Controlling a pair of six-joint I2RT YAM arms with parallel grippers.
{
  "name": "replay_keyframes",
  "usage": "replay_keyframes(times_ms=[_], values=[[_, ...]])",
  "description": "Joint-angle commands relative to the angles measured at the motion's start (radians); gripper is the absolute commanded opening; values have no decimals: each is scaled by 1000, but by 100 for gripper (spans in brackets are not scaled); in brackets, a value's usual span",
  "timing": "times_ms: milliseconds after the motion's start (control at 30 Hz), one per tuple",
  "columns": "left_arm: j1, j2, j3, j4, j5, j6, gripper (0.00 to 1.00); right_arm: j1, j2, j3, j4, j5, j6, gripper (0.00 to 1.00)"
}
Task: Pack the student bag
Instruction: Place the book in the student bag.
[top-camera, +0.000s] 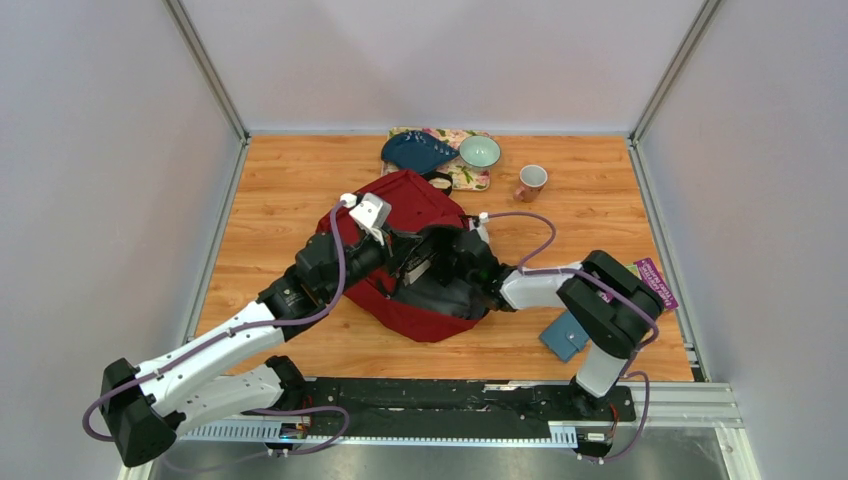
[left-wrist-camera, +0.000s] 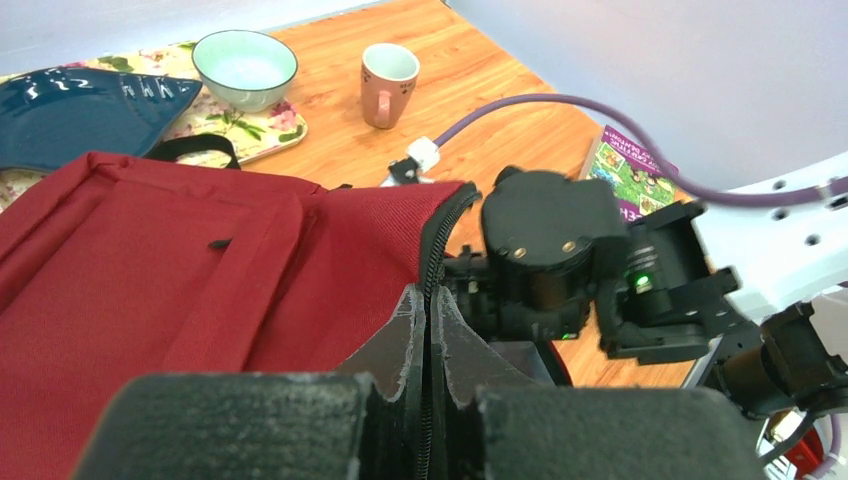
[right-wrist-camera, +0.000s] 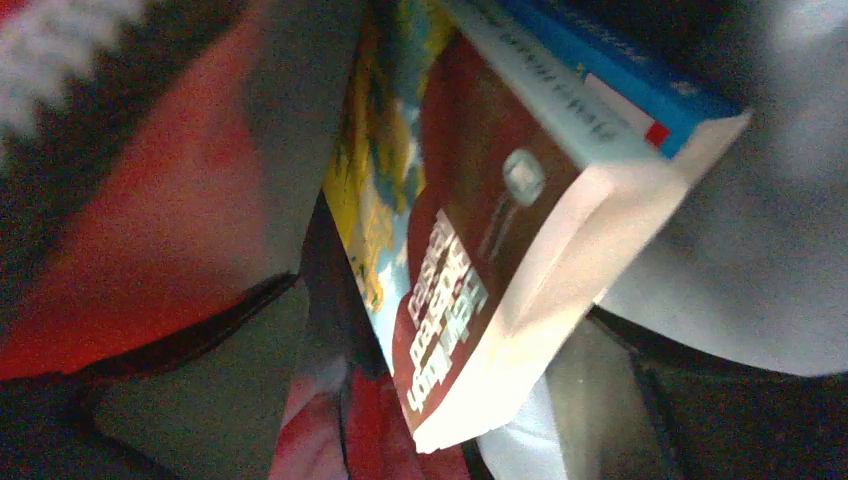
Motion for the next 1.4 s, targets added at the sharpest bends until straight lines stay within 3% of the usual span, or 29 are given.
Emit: replay_keyframes(times_ms=[0,200,367,467,500,667,700,800,967,1033,1100,1200,1367], values=[[-3,-32,-2,75,10,-16,0,-22,-151,-31,-183,57,-131,88],[-3,-38,-17,80,6,-16,0,-22,-265,-66,-307,26,-190,88],[-3,-48,-19,74,-5,-8,0,-22,-301,-118,-302,3,-168,85],[-3,-52,-19,75,-5,-10,0,-22,-288,-111,-307,21,-168,75],[-3,-51,-19,75,-3,-11,0,-25,-277,-103,-302,21,-168,67],[-3,-52,-14,68,3,-17,0,-27,-142,4,-224,-3,-178,42],[-3,-52,-13,66,1,-20,0,-27,-116,29,-211,-21,-178,31],[-3,-52,-13,61,1,-25,0,-27,-12,142,-192,-67,-181,20],[-3,-46,-8,52,1,-27,0,-20,22,164,-114,-143,-205,20],[-4,-44,-10,49,-3,-24,0,-22,-51,100,-147,-115,-227,28],[-4,-40,-11,40,-20,-16,0,-24,-112,17,-187,-85,-266,46],[-3,-38,-13,25,-48,-5,0,-25,-264,-75,-299,-16,-320,62],[-3,-44,-19,14,-60,6,0,-27,-568,-134,-646,122,-366,71]])
